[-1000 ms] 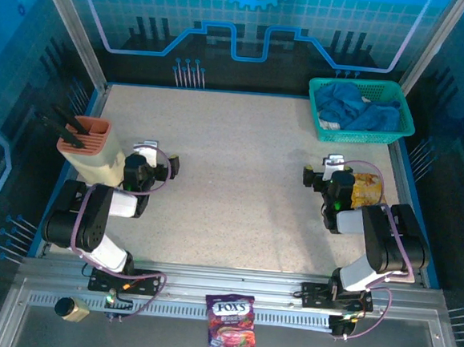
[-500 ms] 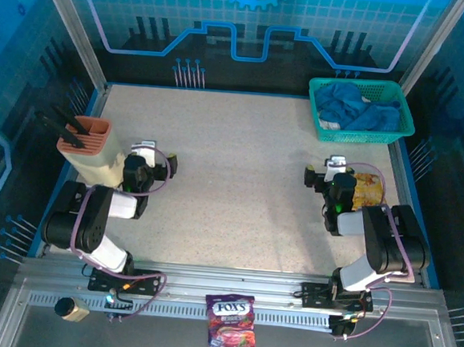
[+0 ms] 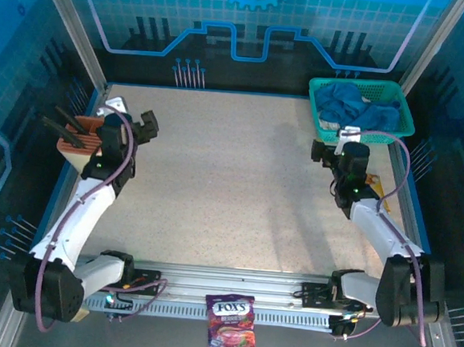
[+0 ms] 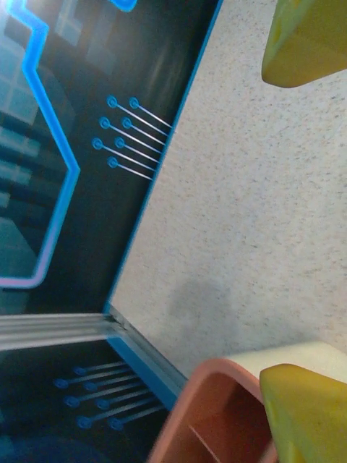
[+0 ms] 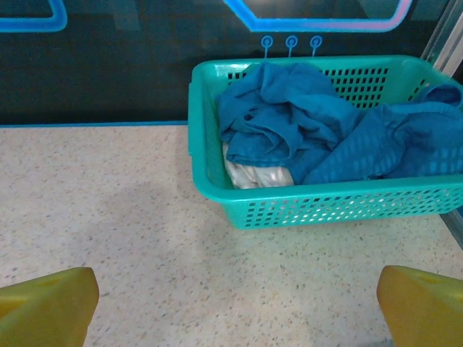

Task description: Fold and stack the t-shirts

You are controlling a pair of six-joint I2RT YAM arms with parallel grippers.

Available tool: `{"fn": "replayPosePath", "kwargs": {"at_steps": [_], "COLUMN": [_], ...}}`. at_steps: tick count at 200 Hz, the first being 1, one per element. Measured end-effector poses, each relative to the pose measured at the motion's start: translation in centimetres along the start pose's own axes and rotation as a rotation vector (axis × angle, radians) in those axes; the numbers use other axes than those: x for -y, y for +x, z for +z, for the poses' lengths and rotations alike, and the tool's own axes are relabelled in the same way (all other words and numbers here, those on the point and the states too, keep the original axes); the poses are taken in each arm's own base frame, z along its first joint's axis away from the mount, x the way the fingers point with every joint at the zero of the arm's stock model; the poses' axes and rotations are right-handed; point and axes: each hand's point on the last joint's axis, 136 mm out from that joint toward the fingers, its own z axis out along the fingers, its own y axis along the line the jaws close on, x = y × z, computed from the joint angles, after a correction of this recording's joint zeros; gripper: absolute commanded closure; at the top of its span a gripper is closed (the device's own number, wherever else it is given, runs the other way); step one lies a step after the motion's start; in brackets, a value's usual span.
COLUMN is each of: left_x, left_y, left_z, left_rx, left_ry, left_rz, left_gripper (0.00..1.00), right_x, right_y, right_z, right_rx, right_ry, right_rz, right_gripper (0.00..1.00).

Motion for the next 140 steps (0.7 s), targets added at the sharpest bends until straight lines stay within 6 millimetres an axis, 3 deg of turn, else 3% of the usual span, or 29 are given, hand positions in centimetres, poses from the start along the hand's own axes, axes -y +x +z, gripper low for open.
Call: {"fn": "replayPosePath", "kwargs": {"at_steps": [31, 50, 101, 140], "left_x": [-0.7, -2.3, -7.8, -9.0], "left_y": [-0.8, -1.0, -1.3, -3.2], "left_z": [-0.3, 0.2, 1.5, 2.4], "left_rx": [-0.135, -0.218, -0.387, -0.416], "left_ry": [-0.086, -0.144, -0.259, -0.261], "left_rz": [-0.035, -0.061, -0.169, -0.225], "left_gripper": [0.01, 0.03, 0.16, 0.25], "right_x": [-0.2, -0.2, -1.3, -2.4], "right_y": [2.6, 3.7, 2.8, 3.4], "right_z": [-1.6, -2.8, -4.5, -4.5], "right_rx": [-0.163, -0.238, -0.289, -0.332], "right_ry": [-0.019, -0.028, -0.103, -0.168], "right_rz": [-0.017, -0.028, -0.025, -0.02], "right_gripper": [0.0, 0.0, 0.01, 0.03]}}
